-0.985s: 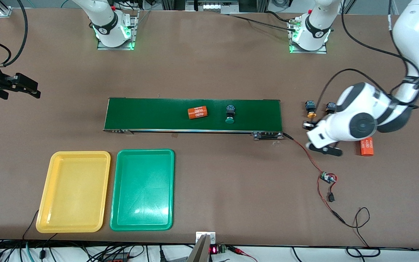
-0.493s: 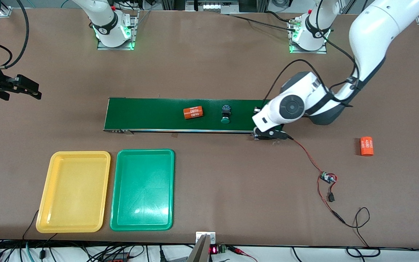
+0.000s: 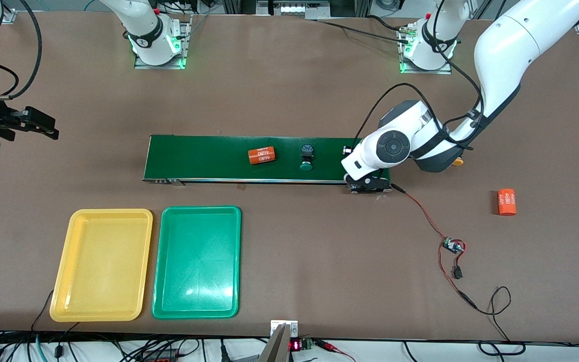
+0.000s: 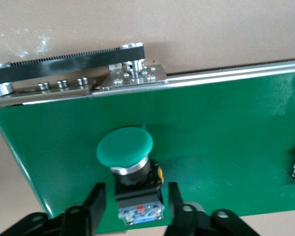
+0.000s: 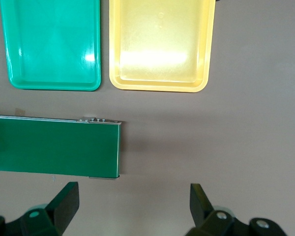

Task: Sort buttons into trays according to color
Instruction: 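Grasp the second green button with the left gripper and place it on the belt, then grasp the orange cylinder with the left gripper while the right gripper reaches the belt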

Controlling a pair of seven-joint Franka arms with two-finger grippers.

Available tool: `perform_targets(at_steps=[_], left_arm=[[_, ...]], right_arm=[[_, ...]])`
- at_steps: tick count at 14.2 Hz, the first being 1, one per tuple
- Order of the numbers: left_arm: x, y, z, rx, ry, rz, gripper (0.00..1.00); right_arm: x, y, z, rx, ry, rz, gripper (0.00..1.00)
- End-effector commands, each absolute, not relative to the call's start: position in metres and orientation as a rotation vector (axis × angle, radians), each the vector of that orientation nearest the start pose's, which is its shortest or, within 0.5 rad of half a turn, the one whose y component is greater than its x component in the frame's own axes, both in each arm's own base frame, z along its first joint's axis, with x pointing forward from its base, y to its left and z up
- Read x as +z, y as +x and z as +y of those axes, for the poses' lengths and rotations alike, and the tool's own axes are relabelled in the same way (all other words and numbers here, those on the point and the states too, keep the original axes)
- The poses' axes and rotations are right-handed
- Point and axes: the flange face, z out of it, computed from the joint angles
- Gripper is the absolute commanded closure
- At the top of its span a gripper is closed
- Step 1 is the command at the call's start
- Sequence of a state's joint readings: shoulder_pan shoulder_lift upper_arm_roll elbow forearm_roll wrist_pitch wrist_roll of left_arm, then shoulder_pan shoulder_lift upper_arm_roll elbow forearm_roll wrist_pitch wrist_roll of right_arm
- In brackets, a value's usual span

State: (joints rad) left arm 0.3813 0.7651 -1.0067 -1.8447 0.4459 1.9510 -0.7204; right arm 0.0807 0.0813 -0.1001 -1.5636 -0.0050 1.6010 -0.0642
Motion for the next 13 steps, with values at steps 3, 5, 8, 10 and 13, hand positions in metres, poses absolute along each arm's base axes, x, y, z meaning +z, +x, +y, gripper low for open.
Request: perform_targets(at_steps=[3, 5, 8, 10, 13], left_arm=[[0.323, 0.570, -0.254, 0.515, -3.136, 0.015, 0.00], [0.352, 0.597, -0.217, 0.522, -3.105, -0.054, 0.00], [0.352, 0.640, -0.132, 0.511, -3.049, -0.299, 0.00], [0.332, 0.653, -0.077, 0.474, -2.983, -0.213, 0.00], [0.316, 0.662, -0.018, 0.428, -2.893, -0.043, 0.00]], right_arm=[[0.592, 0.581, -0.015, 0.037, -3.156, -0.037, 0.00], [0.590, 0.582, -0.014, 0.041, -3.156, -0.042, 0.00], [0.596, 0.583, -0.015, 0.025, -3.157, -0.037, 0.00], [0.595, 0.583, -0.014, 0.027, -3.155, -0.040, 0.00], [0.590, 0.585, -0.007, 0.041, -3.155, -0.064, 0.00]])
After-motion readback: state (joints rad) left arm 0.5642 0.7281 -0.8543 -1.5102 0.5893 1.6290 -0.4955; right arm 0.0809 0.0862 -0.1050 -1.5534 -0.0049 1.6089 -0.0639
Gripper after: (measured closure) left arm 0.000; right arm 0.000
